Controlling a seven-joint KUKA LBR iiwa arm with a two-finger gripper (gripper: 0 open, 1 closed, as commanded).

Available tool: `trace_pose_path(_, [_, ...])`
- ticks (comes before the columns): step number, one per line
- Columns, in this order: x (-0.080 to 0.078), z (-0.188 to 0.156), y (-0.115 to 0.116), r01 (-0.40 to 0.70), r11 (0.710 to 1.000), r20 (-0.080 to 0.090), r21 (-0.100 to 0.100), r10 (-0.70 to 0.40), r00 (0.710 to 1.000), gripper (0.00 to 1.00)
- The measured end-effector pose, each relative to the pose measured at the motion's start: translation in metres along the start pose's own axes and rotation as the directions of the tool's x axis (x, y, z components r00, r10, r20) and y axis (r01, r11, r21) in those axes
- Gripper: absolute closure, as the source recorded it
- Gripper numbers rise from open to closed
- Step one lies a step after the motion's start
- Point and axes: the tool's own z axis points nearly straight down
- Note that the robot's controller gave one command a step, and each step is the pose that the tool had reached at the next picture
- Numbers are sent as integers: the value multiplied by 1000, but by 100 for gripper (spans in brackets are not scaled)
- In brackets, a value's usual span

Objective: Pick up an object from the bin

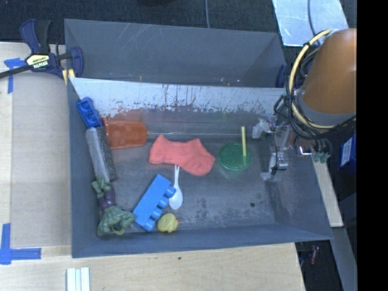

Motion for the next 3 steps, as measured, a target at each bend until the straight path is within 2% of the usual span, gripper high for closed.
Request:
trace_pose_path(1, [-2,-4,0,2,1000,9,1,-2,1000,0])
trace_pose_path(2, [-27,49,58,-28,1000,15,1,28,999,0])
trace_pose_path(3, [-61,103,35,-34,999,22,0,34,999,0])
